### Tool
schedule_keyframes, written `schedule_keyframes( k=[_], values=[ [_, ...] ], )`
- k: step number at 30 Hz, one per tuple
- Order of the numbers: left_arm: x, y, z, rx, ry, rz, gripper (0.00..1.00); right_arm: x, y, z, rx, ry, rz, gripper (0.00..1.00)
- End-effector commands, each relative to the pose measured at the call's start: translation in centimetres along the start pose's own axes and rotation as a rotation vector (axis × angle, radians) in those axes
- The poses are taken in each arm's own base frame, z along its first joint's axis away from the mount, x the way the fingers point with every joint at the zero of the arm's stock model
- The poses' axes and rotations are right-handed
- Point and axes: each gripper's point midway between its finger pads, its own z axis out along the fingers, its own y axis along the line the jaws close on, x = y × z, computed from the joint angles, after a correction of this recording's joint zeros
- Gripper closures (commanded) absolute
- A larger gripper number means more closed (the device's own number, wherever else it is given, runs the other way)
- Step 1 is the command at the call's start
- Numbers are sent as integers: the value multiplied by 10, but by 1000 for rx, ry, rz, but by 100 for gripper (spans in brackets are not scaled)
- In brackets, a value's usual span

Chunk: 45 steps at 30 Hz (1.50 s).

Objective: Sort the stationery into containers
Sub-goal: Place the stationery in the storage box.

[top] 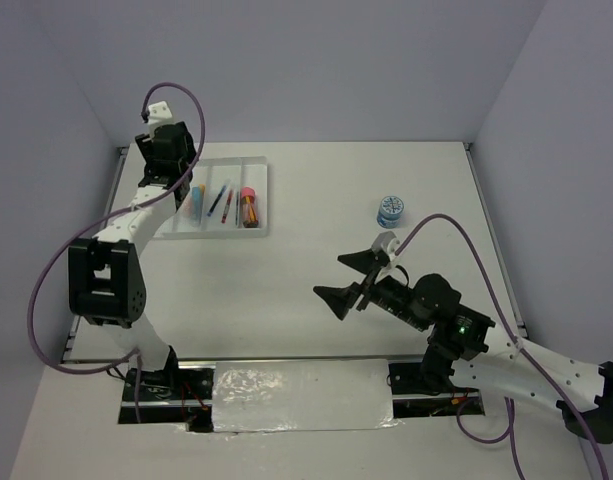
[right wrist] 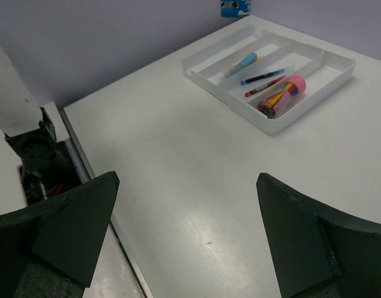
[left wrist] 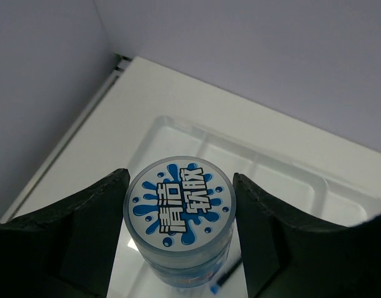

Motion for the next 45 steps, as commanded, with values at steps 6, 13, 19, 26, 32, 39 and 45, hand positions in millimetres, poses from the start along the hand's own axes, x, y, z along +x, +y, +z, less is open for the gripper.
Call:
schedule_keyframes(
  k=[6, 13, 19, 26, 32, 39, 45],
  values=[
    [-52, 26, 76, -23, -215, -56, 100, 16, 33, -1, -158, 11, 170, 0],
    [-35, 45, 114, -5, -236, -78, 100, 16, 40, -2, -198, 23, 163, 0],
    [-20, 45, 137, 35, -213, -94, 100, 16, 53, -4, -281, 25, 123, 0],
    [9, 48, 150, 29, -189, -88, 100, 17, 48, -2, -265, 20, 89, 0],
    [20, 59, 156, -8, -170, -84, 100, 14, 54, -4, -300, 14, 84, 0],
    [34, 62, 161, -3, -137, -65, 100, 12, 57, -8, -320, -3, 76, 0],
    [44, 58, 163, 21, -118, -67, 80, 16, 60, -7, -339, 14, 74, 0]
  ],
)
